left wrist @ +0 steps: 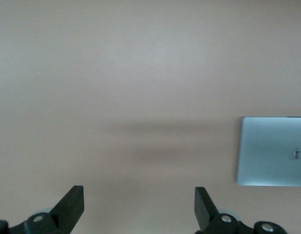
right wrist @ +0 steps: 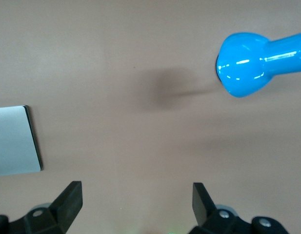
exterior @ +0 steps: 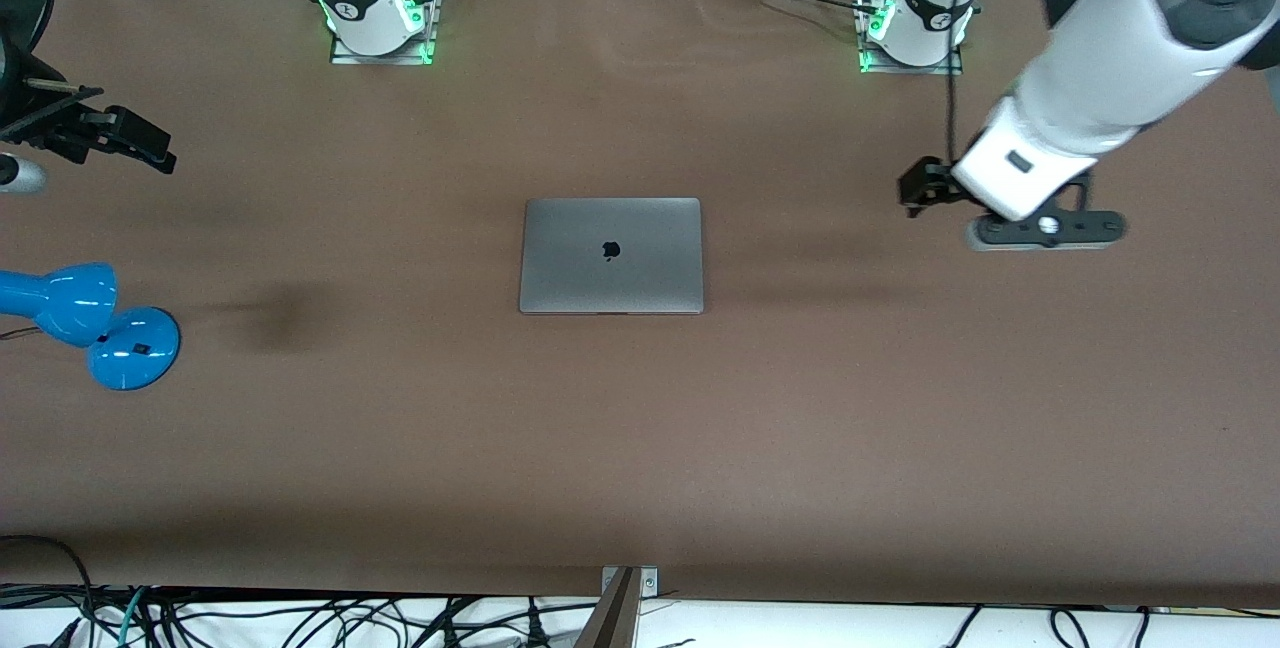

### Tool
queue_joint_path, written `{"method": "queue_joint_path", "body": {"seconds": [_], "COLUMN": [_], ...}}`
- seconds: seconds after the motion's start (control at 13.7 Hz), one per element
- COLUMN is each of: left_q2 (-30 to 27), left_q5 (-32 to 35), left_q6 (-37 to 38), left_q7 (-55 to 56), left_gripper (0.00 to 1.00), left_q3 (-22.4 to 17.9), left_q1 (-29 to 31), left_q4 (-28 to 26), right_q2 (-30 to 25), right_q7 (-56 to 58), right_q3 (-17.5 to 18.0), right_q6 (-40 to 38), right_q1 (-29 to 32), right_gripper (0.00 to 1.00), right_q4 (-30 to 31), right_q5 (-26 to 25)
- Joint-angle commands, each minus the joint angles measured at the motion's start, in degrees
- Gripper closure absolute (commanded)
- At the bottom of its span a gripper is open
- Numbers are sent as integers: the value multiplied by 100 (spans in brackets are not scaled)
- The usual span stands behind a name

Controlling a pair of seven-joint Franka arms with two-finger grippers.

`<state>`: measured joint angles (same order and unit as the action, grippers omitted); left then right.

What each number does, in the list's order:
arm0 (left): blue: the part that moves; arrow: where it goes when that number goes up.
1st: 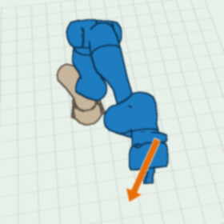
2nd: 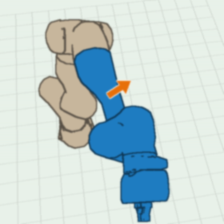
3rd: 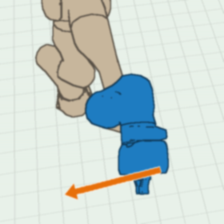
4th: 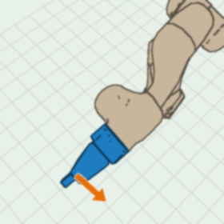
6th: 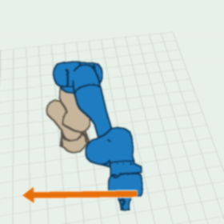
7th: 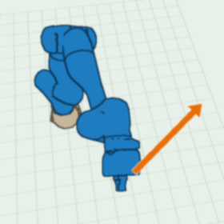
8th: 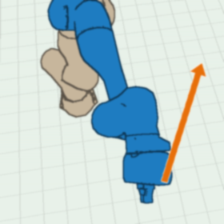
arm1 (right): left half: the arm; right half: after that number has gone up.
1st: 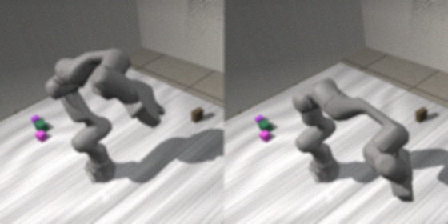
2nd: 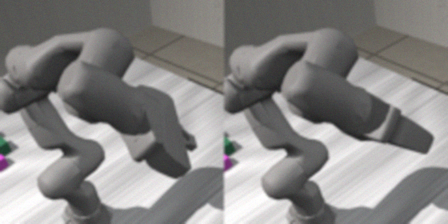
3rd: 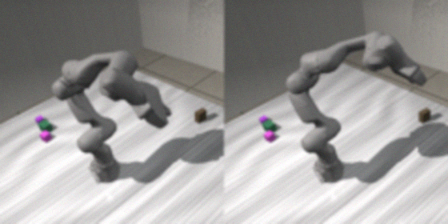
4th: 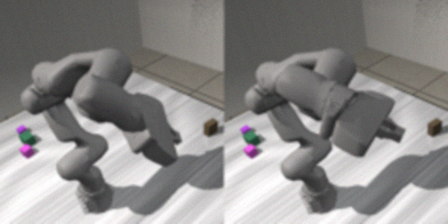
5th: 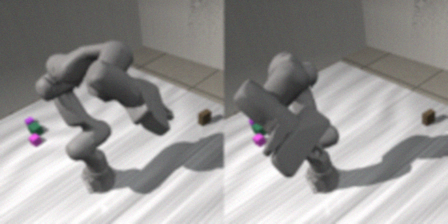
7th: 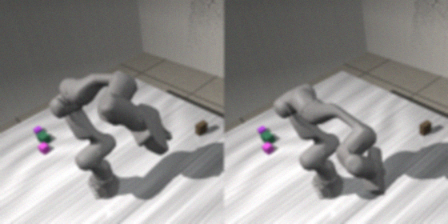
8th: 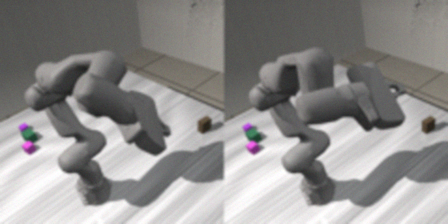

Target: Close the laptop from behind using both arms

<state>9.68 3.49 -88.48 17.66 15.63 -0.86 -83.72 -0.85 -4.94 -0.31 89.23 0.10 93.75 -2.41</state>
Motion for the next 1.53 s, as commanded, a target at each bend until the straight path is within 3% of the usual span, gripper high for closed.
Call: {"method": "queue_joint_path", "body": {"seconds": [0.0,0.22,0.73,0.88,1.46], "left_q2": [-457,-808,-994,-942,-967], "left_q5": [125,116,99,108,108], "left_q6": [269,471,630,823,964], "left_q7": [-639,-949,-922,-914,-984], "left_gripper": [0,0,0,0,0], "left_q3": [-770,-1097,-1343,-1352,-1370], "left_q1": [-475,-485,-634,-661,-661], "left_q4": [-100,-100,39,347,190], "right_q2": [-179,-197,-390,-407,-399], "right_q7": [116,134,116,108,72], "right_q3": [-13,-21,-74,-74,-74], "right_q6": [42,51,-28,-150,-248], "right_q1": [42,42,42,34,34], "right_gripper": [0,0,0,0,0], "right_q4": [232,206,197,188,161], "right_q5": [47,47,232,232,390]}}
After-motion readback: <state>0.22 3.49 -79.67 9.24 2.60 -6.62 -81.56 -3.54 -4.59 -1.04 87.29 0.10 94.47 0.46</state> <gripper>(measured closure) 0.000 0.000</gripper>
